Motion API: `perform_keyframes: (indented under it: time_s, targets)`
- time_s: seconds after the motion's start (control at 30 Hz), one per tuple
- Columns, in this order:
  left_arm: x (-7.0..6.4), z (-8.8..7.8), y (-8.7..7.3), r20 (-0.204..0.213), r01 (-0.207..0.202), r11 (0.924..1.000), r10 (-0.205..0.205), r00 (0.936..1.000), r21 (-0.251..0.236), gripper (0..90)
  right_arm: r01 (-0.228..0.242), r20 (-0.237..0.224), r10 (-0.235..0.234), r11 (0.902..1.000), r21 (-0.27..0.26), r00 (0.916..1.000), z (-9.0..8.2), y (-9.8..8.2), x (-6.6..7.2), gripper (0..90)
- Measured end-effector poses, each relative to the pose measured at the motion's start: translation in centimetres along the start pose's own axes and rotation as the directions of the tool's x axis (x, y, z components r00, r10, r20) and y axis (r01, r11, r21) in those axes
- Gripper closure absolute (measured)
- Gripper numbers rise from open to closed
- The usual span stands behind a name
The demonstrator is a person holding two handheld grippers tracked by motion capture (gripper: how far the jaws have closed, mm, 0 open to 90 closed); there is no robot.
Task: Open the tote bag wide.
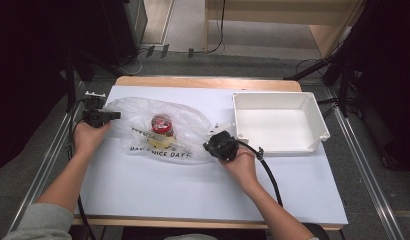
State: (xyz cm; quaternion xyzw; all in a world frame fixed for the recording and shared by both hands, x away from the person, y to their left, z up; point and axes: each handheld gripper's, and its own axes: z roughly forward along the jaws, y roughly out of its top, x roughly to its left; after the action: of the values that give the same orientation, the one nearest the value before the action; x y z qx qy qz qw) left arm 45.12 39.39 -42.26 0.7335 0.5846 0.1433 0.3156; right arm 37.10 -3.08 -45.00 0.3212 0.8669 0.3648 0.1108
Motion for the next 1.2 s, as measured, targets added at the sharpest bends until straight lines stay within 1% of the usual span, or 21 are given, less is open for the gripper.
perform_keyframes:
  time_s: [0.07,0.1,0.17,0.23,0.27,0.3,0.37,0.47,0.5,0.53,0.6,0.63,0.67,0.73,0.77,0.8,0.83,0.87,0.97,1.07,1.2]
  targets:
    - [-0.5,-0.5,0.1,0.018,-0.01,0.9999,0.01,0.9998,-0.006,90.0,0.0,-0.004,0.0,1.0,-0.006,1.0,-0.3,0.5,0.3,90.0]
    - [-0.7,-0.8,0.1,0.032,-0.018,0.9998,0.018,0.9993,-0.01,90.0,0.009,-0.006,-0.009,0.9999,-0.009,0.9999,-0.5,0.8,0.4,90.0]
    - [-1.3,-1.4,0.1,0.044,-0.039,0.9991,0.04,0.9983,-0.019,90.0,0.017,-0.016,-0.018,0.9996,-0.023,0.9997,-0.8,1.2,0.6,90.0]
    - [-2.0,-1.9,0.1,0.059,-0.057,0.9981,0.058,0.9966,-0.022,90.0,0.026,-0.025,-0.027,0.999,-0.037,0.9993,-1.2,1.7,0.9,90.0]
    - [-2.4,-2.2,0.1,0.066,-0.071,0.9972,0.072,0.9952,-0.026,90.0,0.024,-0.027,-0.025,0.9989,-0.04,0.9993,-1.4,1.9,1.0,90.0]
    - [-2.9,-2.5,0.1,0.075,-0.086,0.9958,0.088,0.9932,-0.03,90.0,0.033,-0.034,-0.035,0.9984,-0.046,0.9988,-1.5,2.2,1.1,90.0]
    - [-3.5,-2.9,0.1,0.09,-0.097,0.9943,0.101,0.9909,-0.043,90.0,0.038,-0.043,-0.041,0.9978,-0.055,0.9982,-1.7,2.7,1.4,90.0]
    - [-4.3,-3.3,-0.1,0.115,-0.103,0.9931,0.109,0.9873,-0.055,90.0,0.02,-0.072,-0.025,0.998,-0.059,0.9971,-1.7,3.5,1.5,90.0]
    - [-4.6,-3.4,-0.1,0.128,-0.101,0.9934,0.108,0.986,-0.053,90.0,0.026,-0.074,-0.03,0.9979,-0.059,0.9968,-1.6,3.8,1.6,90.0]
    - [-4.9,-3.3,-0.2,0.134,-0.103,0.9932,0.11,0.985,-0.054,90.0,0.036,-0.071,-0.04,0.9974,-0.063,0.9967,-1.6,4.1,1.7,90.0]
    - [-5.4,-3.2,-0.3,0.148,-0.104,0.993,0.111,0.9827,-0.057,90.0,0.041,-0.084,-0.047,0.9964,-0.074,0.9954,-1.3,4.9,1.9,90.0]
    - [-5.6,-3.1,-0.5,0.156,-0.099,0.9934,0.107,0.982,-0.057,90.0,0.035,-0.091,-0.042,0.9966,-0.075,0.995,-1.2,5.3,1.9,90.0]
    - [-5.8,-3.0,-0.5,0.162,-0.099,0.9938,0.106,0.9812,-0.051,90.0,0.041,-0.095,-0.048,0.9965,-0.073,0.9943,-0.9,5.8,1.9,90.0]
    - [-6.2,-2.8,-0.9,0.17,-0.104,0.9932,0.112,0.9791,-0.052,90.0,0.038,-0.103,-0.047,0.9953,-0.089,0.9936,-0.7,6.6,2.0,90.0]
    - [-6.4,-2.7,-1.0,0.171,-0.102,0.9934,0.11,0.9791,-0.053,90.0,0.029,-0.118,-0.04,0.9948,-0.097,0.9922,-0.6,7.1,2.0,90.0]
    - [-6.5,-2.6,-1.1,0.175,-0.103,0.9933,0.11,0.9783,-0.053,90.0,0.025,-0.121,-0.037,0.9952,-0.094,0.992,-0.5,7.6,2.0,90.0]
    - [-6.6,-2.5,-1.3,0.169,-0.105,0.9932,0.112,0.9792,-0.05,90.0,0.032,-0.118,-0.044,0.9943,-0.102,0.992,-0.5,7.9,2.0,90.0]
    - [-6.8,-2.3,-1.4,0.165,-0.106,0.9928,0.114,0.9796,-0.055,90.0,0.028,-0.119,-0.042,0.9925,-0.119,0.992,-0.4,8.3,2.1,90.0]
    - [-7.1,-1.9,-1.8,0.172,-0.109,0.9926,0.117,0.9782,-0.052,90.0,0.028,-0.12,-0.043,0.9925,-0.119,0.9918,0.2,9.7,2.1,90.0]
    - [-7.4,-1.3,-2.1,0.17,-0.106,0.9927,0.115,0.9787,-0.057,90.0,0.035,-0.112,-0.049,0.9919,-0.122,0.9925,0.9,10.6,2.1,90.0]
    - [-7.8,-0.7,-2.3,0.155,-0.121,0.9917,0.126,0.9798,-0.043,90.0,0.038,-0.094,-0.048,0.9936,-0.107,0.9944,1.9,11.6,1.8,90.0]
